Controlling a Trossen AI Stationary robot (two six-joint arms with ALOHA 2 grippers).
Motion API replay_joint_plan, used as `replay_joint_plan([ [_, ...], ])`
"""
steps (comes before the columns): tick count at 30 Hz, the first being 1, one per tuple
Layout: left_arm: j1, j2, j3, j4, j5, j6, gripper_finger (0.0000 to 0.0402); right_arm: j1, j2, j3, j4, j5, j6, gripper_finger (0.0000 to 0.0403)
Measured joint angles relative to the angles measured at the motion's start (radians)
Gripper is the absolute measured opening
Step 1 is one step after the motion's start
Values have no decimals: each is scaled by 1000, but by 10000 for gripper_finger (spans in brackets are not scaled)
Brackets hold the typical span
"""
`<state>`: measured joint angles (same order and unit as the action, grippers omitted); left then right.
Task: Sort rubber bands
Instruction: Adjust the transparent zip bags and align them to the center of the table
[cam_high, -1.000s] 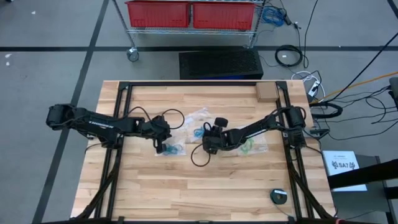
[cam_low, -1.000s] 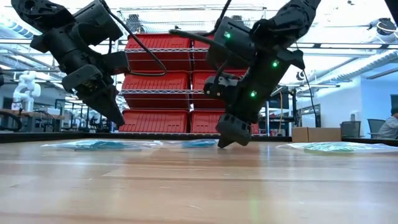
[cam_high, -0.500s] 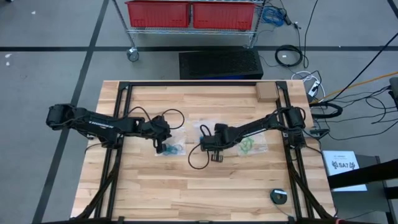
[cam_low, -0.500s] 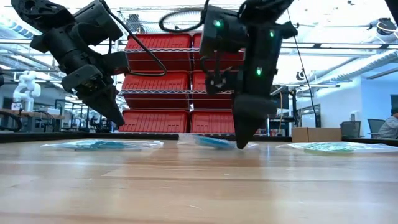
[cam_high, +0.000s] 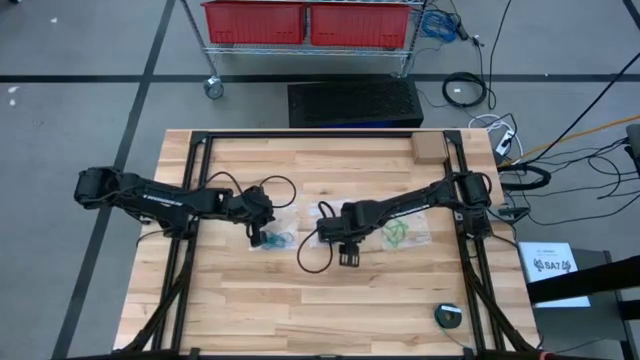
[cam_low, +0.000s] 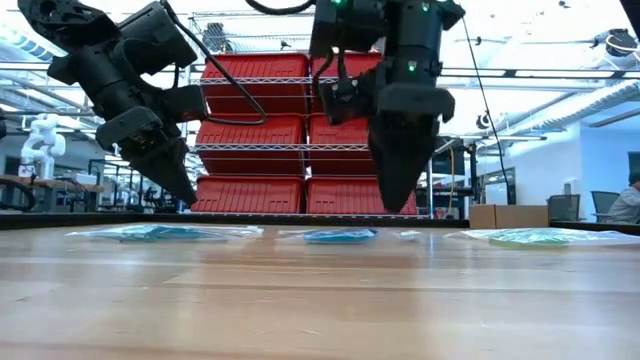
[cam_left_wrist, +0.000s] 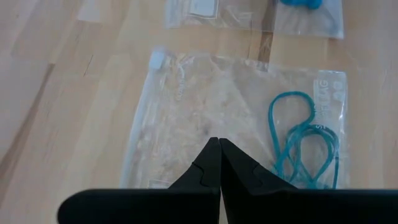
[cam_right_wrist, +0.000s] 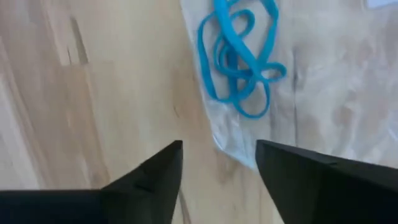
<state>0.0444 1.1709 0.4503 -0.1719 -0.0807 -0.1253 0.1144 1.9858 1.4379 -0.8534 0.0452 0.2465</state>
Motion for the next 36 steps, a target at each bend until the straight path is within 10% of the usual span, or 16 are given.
replay_joint_plan([
  [6,0,0,0,3,-1,0,2,0,-1,43,-142,41,-55,200],
  [15,0,0,0,-1,-11,0,2,-48,-1,-94,-91,138,-125,88],
  [25,0,0,0,-1,-12,0,2,-54,-12,-214,40,149,-103,111],
  [36,0,0,0,-2,-12,2,2,-26,-18,-250,211,227,-155,7],
])
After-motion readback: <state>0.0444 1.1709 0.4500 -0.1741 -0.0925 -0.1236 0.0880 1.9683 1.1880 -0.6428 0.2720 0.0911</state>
